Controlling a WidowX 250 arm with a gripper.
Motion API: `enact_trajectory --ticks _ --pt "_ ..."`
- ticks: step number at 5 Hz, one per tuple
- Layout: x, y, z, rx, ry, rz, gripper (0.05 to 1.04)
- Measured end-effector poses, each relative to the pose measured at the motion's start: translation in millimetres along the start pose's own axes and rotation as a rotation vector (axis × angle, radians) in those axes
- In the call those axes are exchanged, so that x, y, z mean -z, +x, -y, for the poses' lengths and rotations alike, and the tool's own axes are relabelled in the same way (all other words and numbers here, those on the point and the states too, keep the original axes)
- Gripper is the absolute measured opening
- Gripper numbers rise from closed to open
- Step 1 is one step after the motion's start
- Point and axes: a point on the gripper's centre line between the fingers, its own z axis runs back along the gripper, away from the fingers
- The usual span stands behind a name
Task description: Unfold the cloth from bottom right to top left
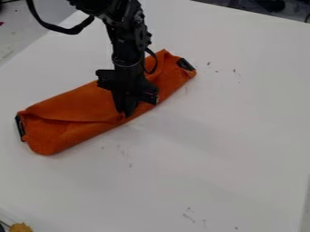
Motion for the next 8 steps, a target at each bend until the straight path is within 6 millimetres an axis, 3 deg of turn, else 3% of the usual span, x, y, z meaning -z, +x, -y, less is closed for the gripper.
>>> enact_trajectory --ticks 2,3,4,5,6,8 --pt "-17.6 18.1 -15.7 0.053 0.077 0.010 0.067" --pt "-27.1 35.1 -49.4 0.059 0.109 0.060 0.067" --pt "-20.6 49.0 -79.7 0.067 0.099 0.094 0.067" --pt "1.0 55.7 -103.7 0.072 0.074 0.103 0.067" --pt "12.8 63.6 -119.3 0.088 0.053 0.112 0.067" --pt "24.7 79.5 -129.5 0.150 0.057 0.109 0.067"
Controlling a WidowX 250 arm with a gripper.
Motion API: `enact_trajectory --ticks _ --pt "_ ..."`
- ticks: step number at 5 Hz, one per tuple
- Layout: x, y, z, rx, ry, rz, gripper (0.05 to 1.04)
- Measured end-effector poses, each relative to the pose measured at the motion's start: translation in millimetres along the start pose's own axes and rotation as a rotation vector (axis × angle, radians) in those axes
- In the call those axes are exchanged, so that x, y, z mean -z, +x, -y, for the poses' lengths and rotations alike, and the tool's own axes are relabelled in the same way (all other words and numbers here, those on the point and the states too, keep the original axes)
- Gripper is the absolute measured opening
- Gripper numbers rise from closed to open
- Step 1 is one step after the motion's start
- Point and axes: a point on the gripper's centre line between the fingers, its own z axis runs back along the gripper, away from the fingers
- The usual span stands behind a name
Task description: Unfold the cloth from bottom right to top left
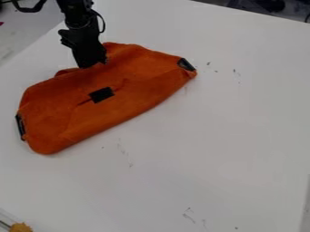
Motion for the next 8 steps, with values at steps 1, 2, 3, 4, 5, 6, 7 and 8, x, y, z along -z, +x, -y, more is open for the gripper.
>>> enact_trajectory --ticks 1,2,3,4,5,6,7,8 --pt "0.0 6.6 -5.3 0.028 0.016 0.011 0.093" --pt "0.3 13.2 -15.9 0.046 0.030 0.028 0.255" --pt "-3.3 17.6 -29.6 0.053 0.048 0.042 0.528" --pt "-8.7 22.9 -36.3 0.050 0.053 0.047 0.831" --pt "-3.4 27.9 -41.9 0.057 0.057 0.062 1.006" --pt "5.7 37.4 -56.5 0.070 0.083 0.087 1.004" --pt "1.7 42.4 -58.2 0.098 0.044 0.074 1.000" --pt "10.2 28.6 -44.3 0.114 0.026 0.012 0.999"
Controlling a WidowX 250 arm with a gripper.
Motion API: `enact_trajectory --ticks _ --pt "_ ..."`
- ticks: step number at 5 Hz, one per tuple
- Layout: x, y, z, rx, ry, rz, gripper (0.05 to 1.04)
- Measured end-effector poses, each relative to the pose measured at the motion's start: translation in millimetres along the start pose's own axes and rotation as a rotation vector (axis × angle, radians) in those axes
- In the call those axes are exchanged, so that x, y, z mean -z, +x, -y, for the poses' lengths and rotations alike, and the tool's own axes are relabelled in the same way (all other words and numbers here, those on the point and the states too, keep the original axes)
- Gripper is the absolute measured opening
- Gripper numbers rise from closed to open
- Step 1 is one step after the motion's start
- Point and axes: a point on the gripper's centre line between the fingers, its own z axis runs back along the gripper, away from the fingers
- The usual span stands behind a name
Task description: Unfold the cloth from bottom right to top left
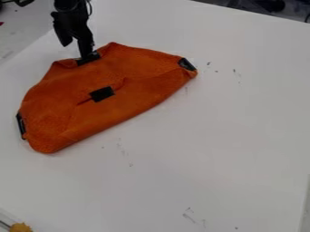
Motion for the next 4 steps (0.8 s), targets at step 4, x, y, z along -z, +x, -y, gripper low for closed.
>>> enact_trajectory --ticks 4 --pt "-44.1 -1.2 29.8 0.017 0.065 -0.020 0.999"
